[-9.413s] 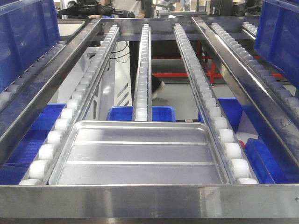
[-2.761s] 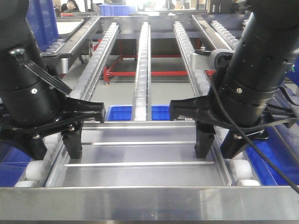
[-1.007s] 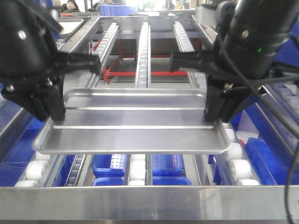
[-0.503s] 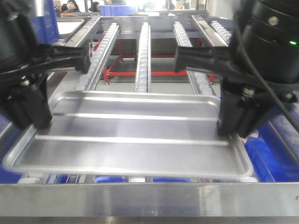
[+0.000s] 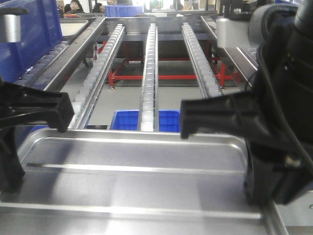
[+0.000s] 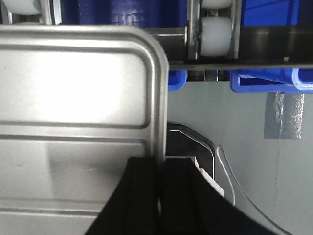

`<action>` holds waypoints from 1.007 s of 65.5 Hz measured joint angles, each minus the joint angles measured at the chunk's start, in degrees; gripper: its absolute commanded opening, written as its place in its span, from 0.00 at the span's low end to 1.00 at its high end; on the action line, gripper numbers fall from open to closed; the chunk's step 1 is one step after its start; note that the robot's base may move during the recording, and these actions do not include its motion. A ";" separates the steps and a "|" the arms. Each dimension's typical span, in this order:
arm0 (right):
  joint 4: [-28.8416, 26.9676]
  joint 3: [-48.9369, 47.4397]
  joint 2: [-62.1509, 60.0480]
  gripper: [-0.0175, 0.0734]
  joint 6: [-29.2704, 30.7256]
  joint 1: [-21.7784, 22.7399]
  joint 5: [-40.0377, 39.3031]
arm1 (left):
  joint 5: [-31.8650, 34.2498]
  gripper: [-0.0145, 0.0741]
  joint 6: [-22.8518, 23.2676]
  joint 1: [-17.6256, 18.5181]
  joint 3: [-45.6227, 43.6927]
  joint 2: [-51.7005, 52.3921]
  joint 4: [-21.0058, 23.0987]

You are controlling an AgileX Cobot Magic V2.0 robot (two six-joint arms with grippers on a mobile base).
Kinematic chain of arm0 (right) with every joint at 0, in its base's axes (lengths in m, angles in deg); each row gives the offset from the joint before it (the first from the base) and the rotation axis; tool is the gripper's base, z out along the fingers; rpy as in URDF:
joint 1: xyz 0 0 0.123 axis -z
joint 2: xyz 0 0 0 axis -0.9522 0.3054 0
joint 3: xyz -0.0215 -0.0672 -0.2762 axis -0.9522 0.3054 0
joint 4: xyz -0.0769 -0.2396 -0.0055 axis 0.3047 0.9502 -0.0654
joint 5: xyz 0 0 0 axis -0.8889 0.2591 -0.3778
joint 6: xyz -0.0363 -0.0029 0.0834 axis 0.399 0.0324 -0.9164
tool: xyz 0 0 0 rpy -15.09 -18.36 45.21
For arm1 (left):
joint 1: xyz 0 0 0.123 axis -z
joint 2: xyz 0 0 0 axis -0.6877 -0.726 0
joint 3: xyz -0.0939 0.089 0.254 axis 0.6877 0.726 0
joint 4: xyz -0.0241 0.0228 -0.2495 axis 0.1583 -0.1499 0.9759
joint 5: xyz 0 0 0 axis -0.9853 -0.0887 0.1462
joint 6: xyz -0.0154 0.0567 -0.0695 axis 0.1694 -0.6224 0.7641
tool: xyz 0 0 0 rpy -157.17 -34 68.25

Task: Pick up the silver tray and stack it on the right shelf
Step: 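Lift the tray with both grippers and pull it toward the robot, then hold the tray level in both grippers while the base starts moving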

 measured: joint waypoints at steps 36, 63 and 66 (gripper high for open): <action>0.63 0.39 0.00 0.27 -2.78 -0.70 -1.39 | -0.64 0.05 0.62 0.71 1.66 0.86 -0.37; 0.63 0.39 0.00 0.27 -3.02 -0.70 -1.48 | -0.22 0.05 0.74 0.81 1.66 0.86 -0.50; 0.63 0.39 0.00 0.27 -3.02 -0.70 -1.48 | -0.22 0.05 0.74 0.81 1.66 0.86 -0.50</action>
